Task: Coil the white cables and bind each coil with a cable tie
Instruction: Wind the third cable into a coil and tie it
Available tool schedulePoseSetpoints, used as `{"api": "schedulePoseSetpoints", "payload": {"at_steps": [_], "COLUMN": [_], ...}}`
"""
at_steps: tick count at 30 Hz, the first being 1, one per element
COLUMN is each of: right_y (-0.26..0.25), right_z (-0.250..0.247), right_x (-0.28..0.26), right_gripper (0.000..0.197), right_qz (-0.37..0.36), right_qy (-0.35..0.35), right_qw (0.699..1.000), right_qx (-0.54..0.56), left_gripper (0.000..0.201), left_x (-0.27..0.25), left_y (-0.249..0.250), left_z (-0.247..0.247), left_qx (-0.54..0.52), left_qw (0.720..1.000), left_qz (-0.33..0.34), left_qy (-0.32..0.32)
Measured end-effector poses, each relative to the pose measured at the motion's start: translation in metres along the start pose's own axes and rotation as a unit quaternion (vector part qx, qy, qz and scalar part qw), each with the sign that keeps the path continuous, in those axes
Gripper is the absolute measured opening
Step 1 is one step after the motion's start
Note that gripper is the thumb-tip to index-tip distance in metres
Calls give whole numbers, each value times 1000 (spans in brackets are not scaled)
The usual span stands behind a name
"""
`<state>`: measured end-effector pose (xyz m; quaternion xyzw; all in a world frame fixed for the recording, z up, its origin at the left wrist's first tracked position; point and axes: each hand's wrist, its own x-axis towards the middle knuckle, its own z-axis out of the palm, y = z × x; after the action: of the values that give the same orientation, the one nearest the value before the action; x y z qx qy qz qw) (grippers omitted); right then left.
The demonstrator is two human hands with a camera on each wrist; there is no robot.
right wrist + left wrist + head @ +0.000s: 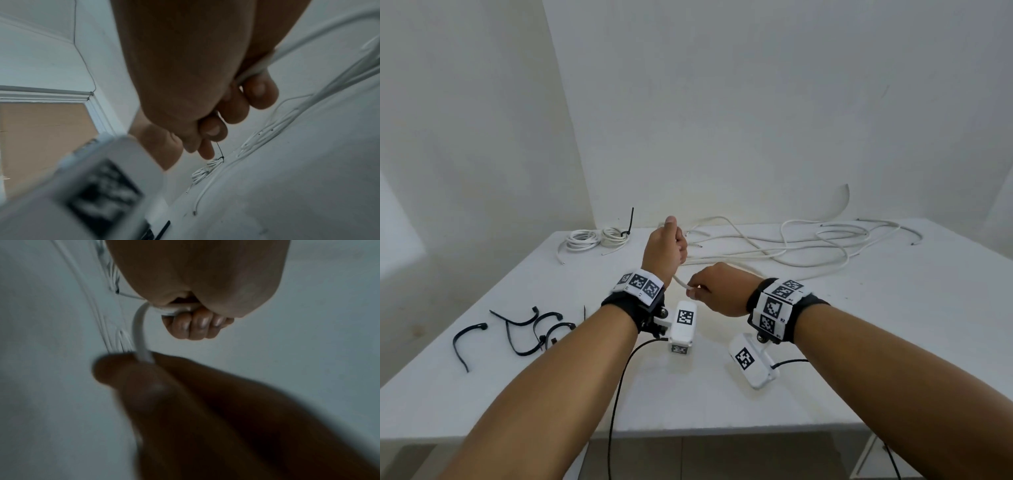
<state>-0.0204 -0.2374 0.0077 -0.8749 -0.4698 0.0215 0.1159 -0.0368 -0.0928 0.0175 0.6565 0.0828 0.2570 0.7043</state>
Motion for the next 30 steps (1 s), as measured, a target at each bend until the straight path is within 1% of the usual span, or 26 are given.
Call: {"api": "schedulePoseSetpoints", "payload": {"at_steps": [1, 3, 6, 9, 10, 11, 12, 13, 14, 16, 18, 20, 22, 27, 30], "right_y": [-1, -2, 0, 7, 11, 15, 18, 21, 23, 28, 31, 34, 38, 56, 58], "right_z": [-2, -6, -15, -28, -33, -37, -42, -46, -50, -57, -62, -65, -67, -70, -64], "right_x": [-1, -3, -4, -5, -5, -5, -5, -6, -7, -8, -10, -10, -10, -11, -8], "right_gripper": [32, 31, 25, 9, 10, 11, 11, 10, 10, 12, 13, 11, 10, 12, 16], "right_qz": [-8, -20, -26, -33, -36, -38, -38, -41, -47, -51, -50, -54, -57, -30, -4], "right_qy": [0, 11, 31, 55, 65, 76, 86, 94, 104, 127, 138, 138, 147, 209, 232], "right_qw": [1000, 1000, 999, 998, 997, 996, 995, 993, 991, 984, 980, 977, 973, 952, 935], "right_qx": [-9, -19, -8, 21, 31, 39, 47, 56, 70, 109, 132, 152, 171, 222, 268], "left_gripper": [41, 46, 48, 38, 36, 36, 39, 46, 52, 53, 51, 48, 46, 41, 47], "left_x": [2, 2, 0, -5, -7, -9, -12, -16, -18, -24, -28, -31, -33, -42, -47], "left_y": [-3, -10, -13, -8, -6, -4, -1, 0, 1, 1, 2, 2, 4, 12, 24], "left_z": [-4, -8, -9, -8, -8, -7, -7, -6, -5, -1, 0, -2, -6, -12, -11], "left_qx": [54, 168, 322, 413, 431, 423, 399, 362, 322, 247, 214, 194, 150, 30, -57], "left_qw": [999, 984, 939, 890, 875, 873, 879, 891, 906, 928, 930, 925, 928, 940, 939], "left_qz": [9, 29, 32, 20, 20, 12, -5, -20, -38, -82, -101, -96, -91, -100, -71], "left_qy": [-6, -48, -119, -193, -220, -242, -261, -273, -273, -269, -280, -312, -330, -325, -330]}}
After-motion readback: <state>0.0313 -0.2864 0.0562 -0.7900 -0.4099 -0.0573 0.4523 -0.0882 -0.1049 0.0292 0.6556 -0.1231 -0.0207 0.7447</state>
